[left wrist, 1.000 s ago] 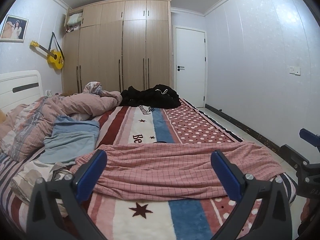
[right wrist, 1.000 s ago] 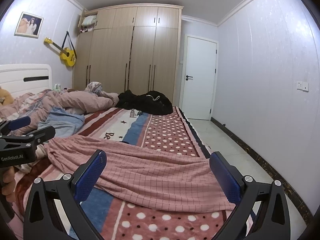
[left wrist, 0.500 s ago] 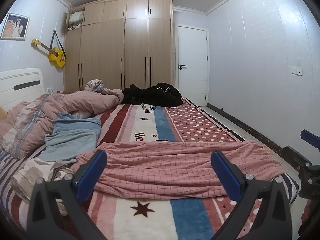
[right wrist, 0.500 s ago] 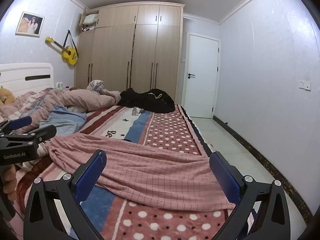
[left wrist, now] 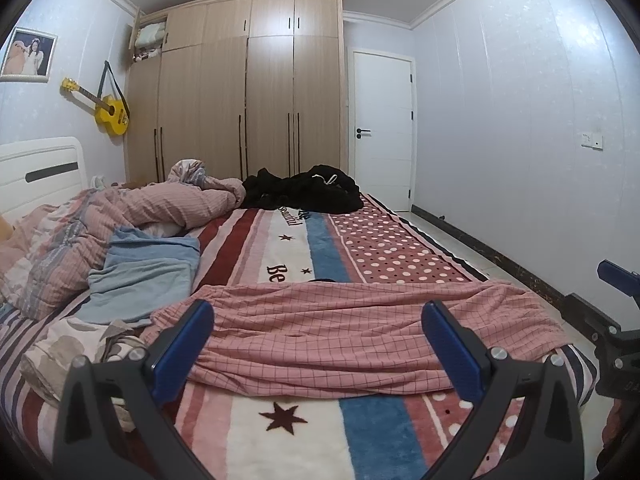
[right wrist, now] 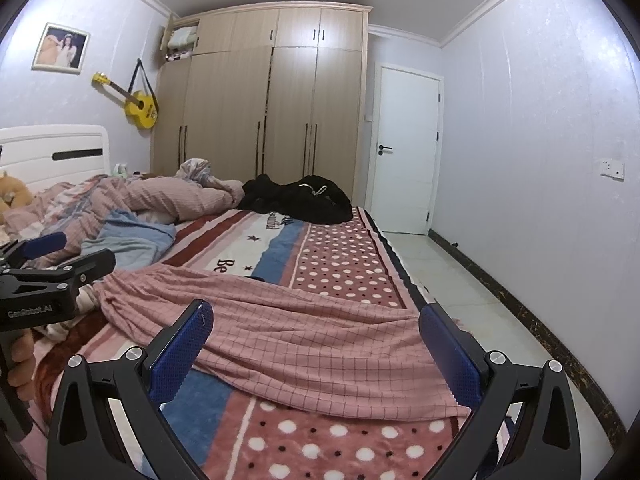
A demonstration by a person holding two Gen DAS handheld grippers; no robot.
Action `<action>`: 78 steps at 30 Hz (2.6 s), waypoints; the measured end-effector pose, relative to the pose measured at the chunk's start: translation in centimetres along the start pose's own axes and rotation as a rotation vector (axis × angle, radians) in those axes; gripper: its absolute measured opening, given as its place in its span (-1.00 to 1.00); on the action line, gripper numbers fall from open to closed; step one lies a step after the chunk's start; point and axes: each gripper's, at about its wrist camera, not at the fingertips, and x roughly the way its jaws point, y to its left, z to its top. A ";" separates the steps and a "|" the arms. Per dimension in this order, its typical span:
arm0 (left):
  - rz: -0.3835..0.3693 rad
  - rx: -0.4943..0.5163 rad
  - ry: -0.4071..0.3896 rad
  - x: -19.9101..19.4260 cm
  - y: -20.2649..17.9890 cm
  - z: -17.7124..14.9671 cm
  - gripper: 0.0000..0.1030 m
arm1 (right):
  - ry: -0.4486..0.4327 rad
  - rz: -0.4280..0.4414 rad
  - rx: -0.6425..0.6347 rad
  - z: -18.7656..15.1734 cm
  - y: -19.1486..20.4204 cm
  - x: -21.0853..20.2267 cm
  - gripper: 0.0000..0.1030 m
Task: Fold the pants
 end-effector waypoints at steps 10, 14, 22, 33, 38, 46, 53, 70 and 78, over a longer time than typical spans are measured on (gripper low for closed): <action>-0.014 -0.005 -0.026 -1.8 -0.5 0.3 0.99 | -0.015 -0.052 -0.002 0.1 -0.2 -1.2 0.99; -0.022 -0.019 -0.035 -2.5 -0.4 0.5 0.99 | -0.027 -0.074 0.031 0.0 -0.5 -1.9 0.99; -0.095 -0.112 0.095 0.3 2.0 -1.3 0.99 | -0.039 -0.045 0.064 -1.4 -1.0 -1.5 0.99; -0.037 -0.328 0.429 11.0 8.6 -9.6 0.90 | 0.240 0.025 0.283 -8.8 -6.6 7.2 0.99; -0.088 -0.488 0.526 16.4 10.8 -12.8 0.68 | 0.312 0.039 0.367 -11.9 -9.5 9.9 0.99; -0.026 -0.562 0.473 20.7 12.8 -12.3 0.13 | 0.358 0.040 0.531 -14.6 -14.3 11.7 0.97; -0.013 -0.571 0.398 19.5 14.0 -10.7 -0.82 | 0.278 0.049 0.634 -14.5 -16.7 12.7 0.82; 0.066 -0.457 0.291 11.1 14.5 -8.3 -0.84 | 0.266 -0.126 0.675 -13.2 -19.9 10.4 -0.89; 0.057 -0.334 0.364 13.5 13.9 -4.5 -0.84 | 0.281 0.007 0.550 -8.3 -19.7 9.8 -0.90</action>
